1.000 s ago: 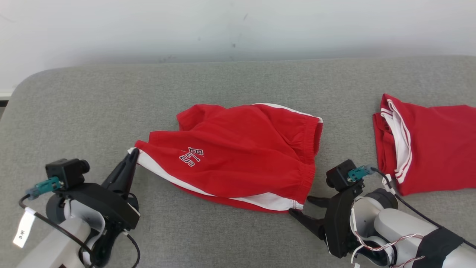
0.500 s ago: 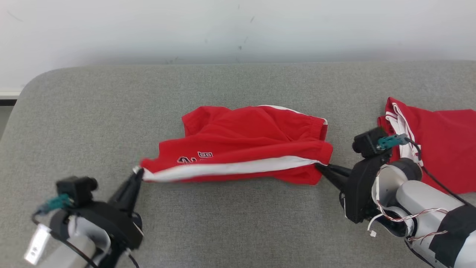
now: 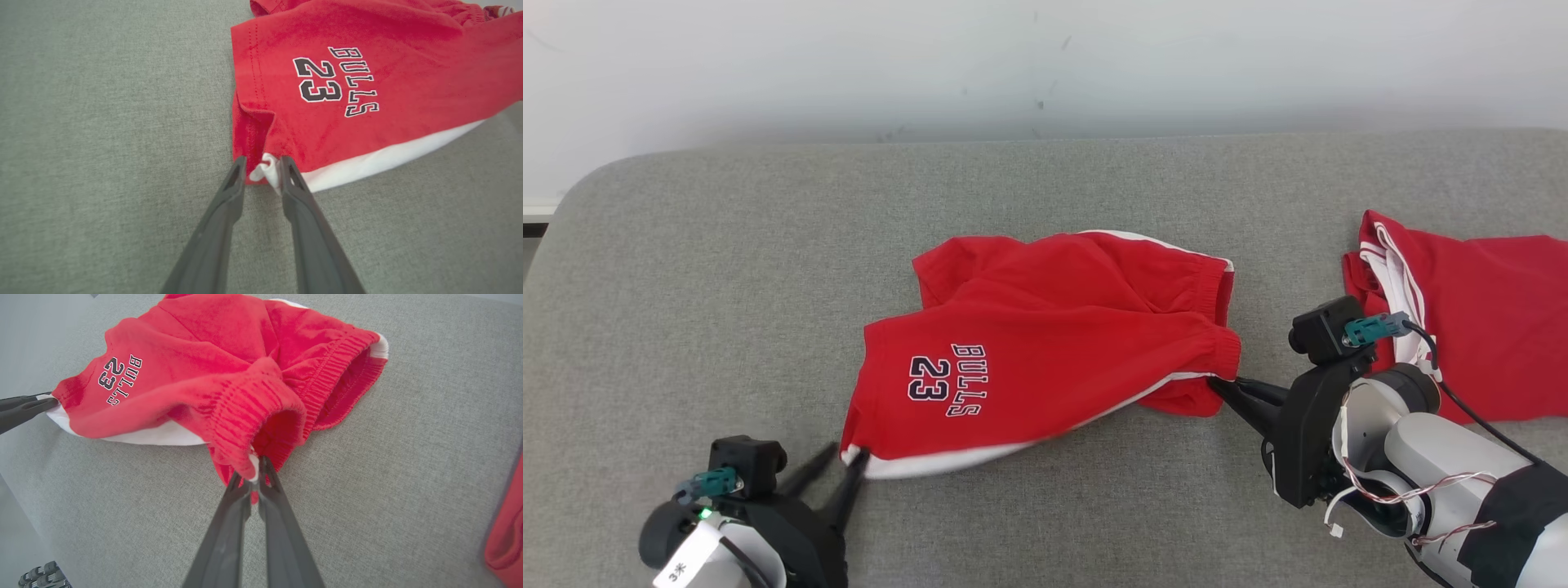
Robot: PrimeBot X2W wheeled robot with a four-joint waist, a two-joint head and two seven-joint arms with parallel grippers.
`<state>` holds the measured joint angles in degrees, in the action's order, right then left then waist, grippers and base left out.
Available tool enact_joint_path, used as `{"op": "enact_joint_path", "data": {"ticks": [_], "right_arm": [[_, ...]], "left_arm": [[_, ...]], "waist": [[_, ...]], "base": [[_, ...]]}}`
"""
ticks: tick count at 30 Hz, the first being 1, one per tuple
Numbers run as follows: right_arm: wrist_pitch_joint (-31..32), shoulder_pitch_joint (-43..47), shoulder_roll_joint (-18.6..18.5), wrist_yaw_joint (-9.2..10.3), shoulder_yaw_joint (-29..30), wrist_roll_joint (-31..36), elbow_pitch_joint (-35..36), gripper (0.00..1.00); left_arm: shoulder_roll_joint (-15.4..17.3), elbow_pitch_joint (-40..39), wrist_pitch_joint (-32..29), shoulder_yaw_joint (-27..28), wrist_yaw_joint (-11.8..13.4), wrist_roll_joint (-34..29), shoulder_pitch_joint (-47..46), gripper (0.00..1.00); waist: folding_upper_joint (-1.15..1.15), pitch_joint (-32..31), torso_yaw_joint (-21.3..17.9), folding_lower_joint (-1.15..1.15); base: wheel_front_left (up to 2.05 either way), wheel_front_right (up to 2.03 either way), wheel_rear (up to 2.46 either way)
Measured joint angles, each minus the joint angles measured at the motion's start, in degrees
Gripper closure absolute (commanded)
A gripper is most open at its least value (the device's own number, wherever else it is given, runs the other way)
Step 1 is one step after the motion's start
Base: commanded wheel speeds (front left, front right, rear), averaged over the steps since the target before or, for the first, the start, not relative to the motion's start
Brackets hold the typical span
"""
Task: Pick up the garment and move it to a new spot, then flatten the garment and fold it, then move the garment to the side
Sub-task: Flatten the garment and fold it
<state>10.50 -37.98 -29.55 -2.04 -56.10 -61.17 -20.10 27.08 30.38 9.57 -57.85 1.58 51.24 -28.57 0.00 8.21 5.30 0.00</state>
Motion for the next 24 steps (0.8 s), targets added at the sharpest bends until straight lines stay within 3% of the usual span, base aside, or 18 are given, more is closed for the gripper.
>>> {"op": "enact_joint_path", "data": {"ticks": [7, 12, 24], "right_arm": [[-0.45, -0.01, 0.02, -0.07, 0.03, -0.10, -0.11, 1.00], [-0.52, -0.01, 0.23, -0.32, 0.01, -0.23, -0.27, 1.00], [-0.68, -0.01, 0.66, -0.49, -0.31, -0.23, -0.35, 1.00]], "left_arm": [[1.57, 0.16, -1.02, -0.42, 0.94, -1.25, -0.42, 0.00], [1.66, -0.14, -4.31, -2.67, -0.64, -1.31, -0.44, 0.00], [1.77, -0.32, -7.53, -4.32, -1.11, -3.42, -2.23, 0.00]], "waist": [[0.00, -0.07, 0.17, 0.00], [0.00, -0.21, 0.30, 0.00], [0.00, -0.25, 0.01, 0.00]], "base": [[0.00, 0.00, 0.00], [0.00, 0.00, 0.00], [0.00, 0.00, 0.00]]}}
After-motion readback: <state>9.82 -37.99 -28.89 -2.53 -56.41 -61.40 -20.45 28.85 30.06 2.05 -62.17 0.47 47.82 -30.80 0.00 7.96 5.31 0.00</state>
